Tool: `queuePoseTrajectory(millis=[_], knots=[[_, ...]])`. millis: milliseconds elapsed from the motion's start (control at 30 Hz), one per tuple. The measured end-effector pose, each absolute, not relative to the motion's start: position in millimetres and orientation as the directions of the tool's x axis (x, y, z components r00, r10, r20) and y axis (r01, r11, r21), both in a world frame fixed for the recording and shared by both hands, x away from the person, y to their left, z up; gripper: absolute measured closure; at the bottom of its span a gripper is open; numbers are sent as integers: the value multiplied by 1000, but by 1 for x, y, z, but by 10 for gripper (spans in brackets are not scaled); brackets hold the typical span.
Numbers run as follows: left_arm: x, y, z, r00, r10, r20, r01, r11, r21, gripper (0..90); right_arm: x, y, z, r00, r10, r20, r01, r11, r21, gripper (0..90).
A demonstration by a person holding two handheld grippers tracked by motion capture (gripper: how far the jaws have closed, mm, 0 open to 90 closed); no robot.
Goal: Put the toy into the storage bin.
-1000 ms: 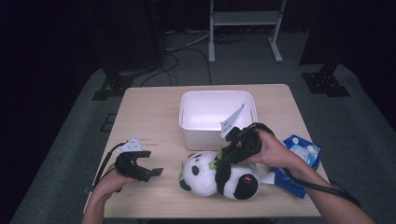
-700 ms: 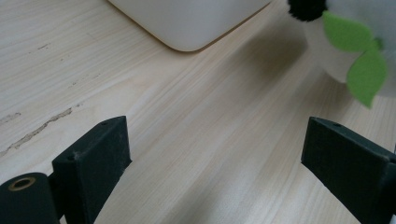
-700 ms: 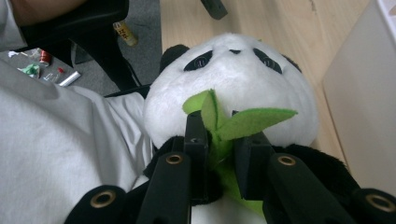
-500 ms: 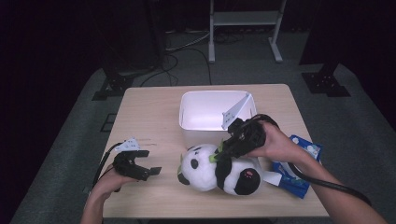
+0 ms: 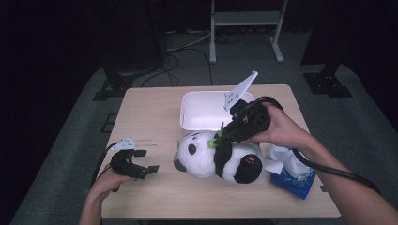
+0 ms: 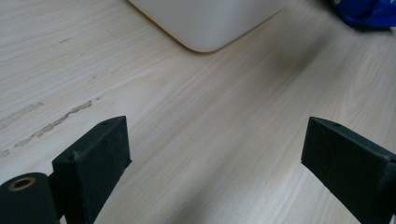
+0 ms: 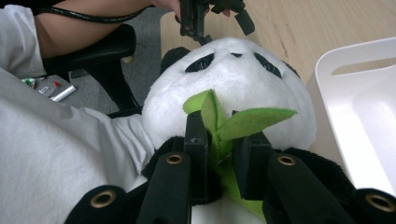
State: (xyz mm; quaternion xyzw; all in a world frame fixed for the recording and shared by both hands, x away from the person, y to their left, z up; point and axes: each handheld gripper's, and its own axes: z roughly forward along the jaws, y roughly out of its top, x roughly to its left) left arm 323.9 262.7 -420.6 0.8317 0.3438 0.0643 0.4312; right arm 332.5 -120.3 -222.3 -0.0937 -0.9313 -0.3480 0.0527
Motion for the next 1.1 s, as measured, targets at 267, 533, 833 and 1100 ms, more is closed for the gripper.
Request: queuePoseTrajectory(millis=[267, 533, 833, 1100], knots=[[324, 267, -421, 746, 634, -204, 526, -373, 764, 67, 337, -115, -204, -981, 132, 144, 194, 748, 635, 765], [324, 274, -422, 734, 646, -209, 533, -356, 768, 67, 352, -114, -179, -983, 138, 120, 183, 746, 640, 765], [324, 278, -423, 725, 651, -223, 543, -342, 767, 67, 373, -113, -167, -983, 147, 109, 183, 753, 633, 765], [326, 282, -424, 716, 658, -232, 551, -329, 767, 67, 400, -114, -167, -980, 161, 120, 201, 758, 621, 767]])
